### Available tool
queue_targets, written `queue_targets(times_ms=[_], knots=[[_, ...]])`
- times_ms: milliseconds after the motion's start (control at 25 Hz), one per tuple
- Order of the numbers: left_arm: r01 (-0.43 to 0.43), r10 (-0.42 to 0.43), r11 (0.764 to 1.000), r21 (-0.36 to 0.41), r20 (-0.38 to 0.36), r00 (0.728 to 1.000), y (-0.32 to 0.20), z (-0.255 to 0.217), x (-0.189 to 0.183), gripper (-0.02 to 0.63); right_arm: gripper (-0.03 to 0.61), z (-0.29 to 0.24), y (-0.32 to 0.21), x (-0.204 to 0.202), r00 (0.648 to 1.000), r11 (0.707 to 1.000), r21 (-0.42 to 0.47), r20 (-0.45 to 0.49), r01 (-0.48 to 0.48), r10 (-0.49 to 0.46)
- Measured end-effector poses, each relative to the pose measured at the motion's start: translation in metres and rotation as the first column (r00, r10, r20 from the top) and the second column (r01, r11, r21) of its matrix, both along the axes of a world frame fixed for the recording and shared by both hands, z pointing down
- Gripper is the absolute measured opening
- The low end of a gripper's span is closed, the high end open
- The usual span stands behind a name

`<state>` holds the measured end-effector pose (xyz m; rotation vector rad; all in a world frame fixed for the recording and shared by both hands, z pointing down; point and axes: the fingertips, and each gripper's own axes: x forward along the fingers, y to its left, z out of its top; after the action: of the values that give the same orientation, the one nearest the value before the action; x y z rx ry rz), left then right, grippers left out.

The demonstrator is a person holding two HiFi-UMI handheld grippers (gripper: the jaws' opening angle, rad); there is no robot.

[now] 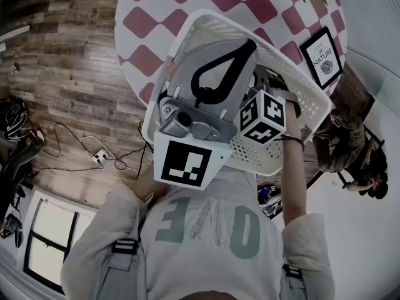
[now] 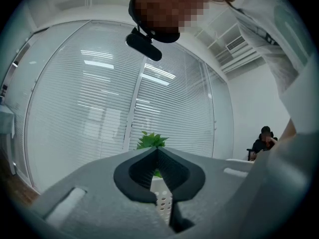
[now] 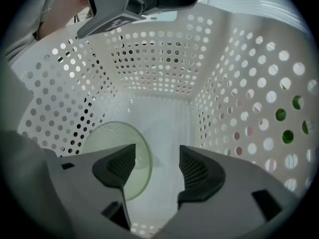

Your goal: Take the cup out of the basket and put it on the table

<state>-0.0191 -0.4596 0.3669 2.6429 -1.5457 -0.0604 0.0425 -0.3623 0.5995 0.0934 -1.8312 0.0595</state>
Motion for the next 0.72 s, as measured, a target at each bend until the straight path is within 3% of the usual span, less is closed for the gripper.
queue_targets(times_ms=[200,400,720], knots=[[0.012,-0.013,1.0,-0.015,-0.015,1.0,-0.003,0.001,-0.004,0.005,0.245,0.009,0.004,0.001,1.0,0.999,-0.035,-0.023,0.004,-0.005],[0.023,-0.023,1.0,-0.015,-0.019,1.0,-0.003,0.0,-0.004,0.005,0.126,0.012,0.004,0.004,0.999,1.0,-0.023,-0.048,0.005,-0.007],[0.026,-0.027,0.999,-0.017,-0.018,0.999,-0.003,-0.002,-0.004,0.005,0.069,0.012,0.006,0.004,0.998,1.0,-0.022,-0.059,0.013,-0.015]])
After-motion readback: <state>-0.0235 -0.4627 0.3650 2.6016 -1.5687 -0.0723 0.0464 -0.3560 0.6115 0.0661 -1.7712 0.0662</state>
